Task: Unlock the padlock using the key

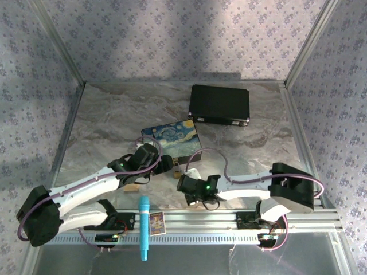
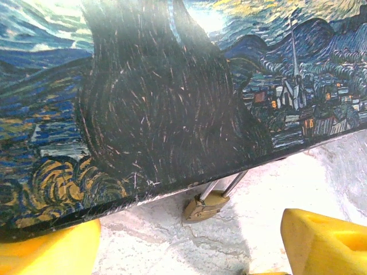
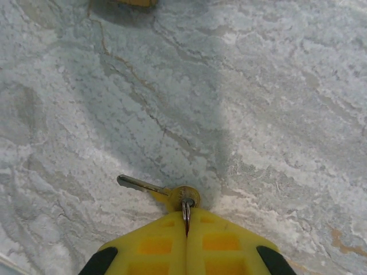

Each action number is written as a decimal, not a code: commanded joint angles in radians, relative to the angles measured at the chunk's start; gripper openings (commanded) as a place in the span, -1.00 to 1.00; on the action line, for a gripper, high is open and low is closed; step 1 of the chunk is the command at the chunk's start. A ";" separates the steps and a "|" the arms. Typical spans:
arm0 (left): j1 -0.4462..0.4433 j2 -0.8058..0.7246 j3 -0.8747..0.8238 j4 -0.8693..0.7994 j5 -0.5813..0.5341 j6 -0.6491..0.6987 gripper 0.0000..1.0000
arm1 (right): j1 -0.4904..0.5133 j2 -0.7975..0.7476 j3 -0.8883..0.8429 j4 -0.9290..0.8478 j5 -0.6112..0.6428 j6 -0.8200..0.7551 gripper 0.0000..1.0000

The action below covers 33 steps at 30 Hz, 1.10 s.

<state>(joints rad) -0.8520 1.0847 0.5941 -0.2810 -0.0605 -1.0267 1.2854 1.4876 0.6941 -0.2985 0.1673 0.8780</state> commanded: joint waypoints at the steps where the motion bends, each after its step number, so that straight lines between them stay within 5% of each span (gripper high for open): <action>1: -0.021 -0.017 -0.006 0.058 -0.029 -0.029 0.60 | -0.037 -0.022 -0.074 0.052 -0.101 -0.065 -0.97; 7: -0.080 -0.017 -0.055 0.252 -0.042 -0.129 0.52 | -0.153 -0.167 -0.123 0.054 -0.178 -0.151 -0.99; 16: -0.212 -0.007 -0.132 0.501 -0.223 -0.239 0.26 | -0.315 -0.276 -0.029 0.002 -0.250 -0.186 -0.99; 23: -0.253 0.085 -0.107 0.629 -0.180 -0.210 0.26 | -0.333 -0.254 0.050 0.019 -0.281 -0.178 -0.99; 33: -0.256 0.107 -0.102 0.629 -0.173 -0.222 -0.15 | -0.339 -0.265 0.042 0.075 -0.311 -0.146 -0.99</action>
<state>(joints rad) -1.1019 1.1824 0.4553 0.3046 -0.2321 -1.2449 0.9501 1.2247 0.7246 -0.2359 -0.1207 0.7177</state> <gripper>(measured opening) 0.429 0.051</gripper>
